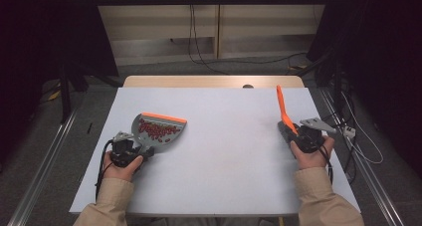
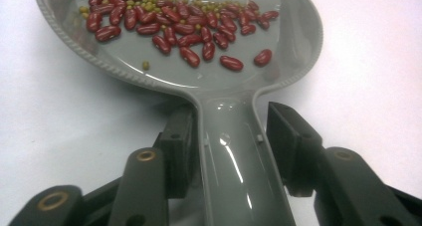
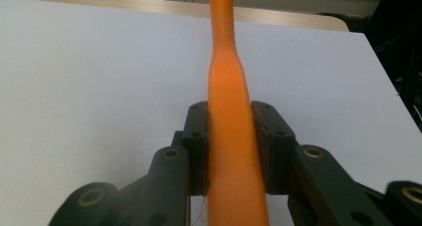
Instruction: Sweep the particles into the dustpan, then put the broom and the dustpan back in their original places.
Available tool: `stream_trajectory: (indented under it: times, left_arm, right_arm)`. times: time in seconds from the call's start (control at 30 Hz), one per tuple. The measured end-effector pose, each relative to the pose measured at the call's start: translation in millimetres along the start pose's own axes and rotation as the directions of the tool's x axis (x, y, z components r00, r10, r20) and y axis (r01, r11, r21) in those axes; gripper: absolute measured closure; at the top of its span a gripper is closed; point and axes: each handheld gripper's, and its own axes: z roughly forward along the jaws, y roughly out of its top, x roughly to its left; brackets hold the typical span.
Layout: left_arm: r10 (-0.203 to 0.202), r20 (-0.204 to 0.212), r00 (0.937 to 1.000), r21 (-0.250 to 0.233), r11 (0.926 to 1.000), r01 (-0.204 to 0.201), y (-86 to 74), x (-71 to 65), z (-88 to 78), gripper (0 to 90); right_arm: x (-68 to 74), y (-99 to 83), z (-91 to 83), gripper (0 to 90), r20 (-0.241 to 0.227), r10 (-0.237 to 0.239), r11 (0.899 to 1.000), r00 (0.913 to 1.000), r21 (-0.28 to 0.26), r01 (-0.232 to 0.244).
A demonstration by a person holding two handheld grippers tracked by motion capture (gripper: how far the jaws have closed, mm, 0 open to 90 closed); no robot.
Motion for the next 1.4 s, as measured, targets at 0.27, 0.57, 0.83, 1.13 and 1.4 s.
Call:
stream_trajectory:
  times: [0.27, 0.57, 0.83, 1.13, 1.4]
  left_arm:
    - [0.006, 0.041, 0.9991, -0.025, 0.9997, -0.005, -1.6, -6.2, 0.9, 52.4]
    - [0.019, 0.080, 0.9966, -0.046, 0.9988, -0.016, -2.6, -9.0, -1.7, 50.0]
    - [0.053, 0.153, 0.9868, -0.062, 0.9971, -0.044, -5.6, -14.8, -3.4, 41.6]
    - [0.112, 0.207, 0.9719, -0.220, 0.9732, -0.066, -11.6, -12.8, -21.2, 14.1]
    - [0.160, 0.227, 0.9608, -0.271, 0.9578, -0.095, -15.2, -8.4, -29.4, 8.4]
  right_arm:
    - [9.5, 0.0, 1.7, 69.8, -0.022, 0.005, 1.000, 0.9998, -0.003, -0.005]
    - [16.6, -0.7, 2.9, 68.7, -0.049, 0.005, 1.000, 0.9988, 0.003, -0.004]
    - [28.3, -4.4, 0.5, 62.5, -0.186, 0.067, 0.998, 0.9803, -0.004, -0.069]
    - [35.5, -9.8, -10.2, 42.9, -0.312, 0.065, 0.997, 0.9479, -0.018, -0.075]
    - [36.7, -22.4, -26.6, 31.6, -0.372, 0.003, 0.999, 0.9281, -0.047, -0.022]
